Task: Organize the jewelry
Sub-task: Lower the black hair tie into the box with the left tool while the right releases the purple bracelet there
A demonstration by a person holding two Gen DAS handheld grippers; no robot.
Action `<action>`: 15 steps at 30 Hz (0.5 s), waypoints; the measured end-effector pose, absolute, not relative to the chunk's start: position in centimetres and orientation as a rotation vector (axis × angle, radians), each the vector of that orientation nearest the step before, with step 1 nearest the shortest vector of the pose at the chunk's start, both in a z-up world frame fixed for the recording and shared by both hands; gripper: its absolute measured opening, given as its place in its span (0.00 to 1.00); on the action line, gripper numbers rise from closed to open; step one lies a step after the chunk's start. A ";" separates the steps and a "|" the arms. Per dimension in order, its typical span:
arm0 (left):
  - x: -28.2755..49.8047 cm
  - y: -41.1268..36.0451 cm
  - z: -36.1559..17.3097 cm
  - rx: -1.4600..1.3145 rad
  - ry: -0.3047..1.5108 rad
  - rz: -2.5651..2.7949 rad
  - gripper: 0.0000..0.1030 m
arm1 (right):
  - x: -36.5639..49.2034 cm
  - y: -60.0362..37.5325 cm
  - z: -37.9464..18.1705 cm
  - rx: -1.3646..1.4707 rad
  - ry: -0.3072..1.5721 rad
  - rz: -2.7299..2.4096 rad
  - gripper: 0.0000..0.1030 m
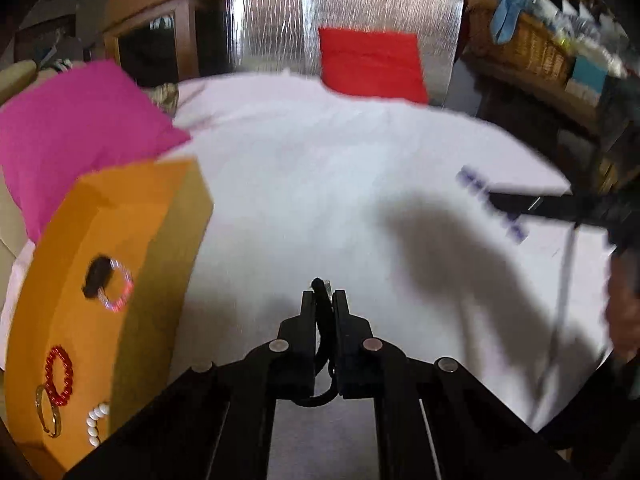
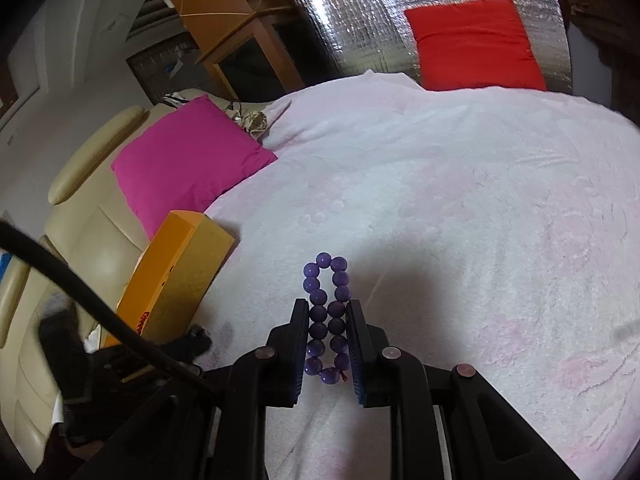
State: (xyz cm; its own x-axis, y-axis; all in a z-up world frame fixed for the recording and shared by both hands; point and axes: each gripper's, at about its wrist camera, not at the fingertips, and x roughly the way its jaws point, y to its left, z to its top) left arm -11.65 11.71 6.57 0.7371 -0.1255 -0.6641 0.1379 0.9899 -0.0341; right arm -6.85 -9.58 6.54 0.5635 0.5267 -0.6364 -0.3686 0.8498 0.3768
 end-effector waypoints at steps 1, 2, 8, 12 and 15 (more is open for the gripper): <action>-12.0 11.5 7.2 0.016 0.707 -0.142 0.08 | -7.0 -9.4 6.6 0.207 0.812 0.537 0.20; -12.6 11.5 8.2 0.013 0.679 -0.134 0.08 | -7.1 -9.3 6.6 0.207 0.808 0.544 0.20; -16.2 15.4 11.6 -0.089 0.604 0.000 0.08 | -7.7 -7.1 7.1 0.181 0.801 0.569 0.20; -18.9 21.0 11.8 -0.162 0.620 0.121 0.08 | -8.5 -3.5 8.6 0.143 0.802 0.642 0.20; -20.8 24.5 11.0 -0.132 0.647 0.265 0.08 | -9.1 0.1 10.0 0.121 0.790 0.706 0.20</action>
State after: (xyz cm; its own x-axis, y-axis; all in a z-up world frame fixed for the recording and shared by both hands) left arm -20.76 24.46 10.98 0.7655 0.2021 -0.6109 -0.2838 0.9581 -0.0386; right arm -9.13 0.05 10.03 0.4900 0.6232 -0.6095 -0.5361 0.7668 0.3530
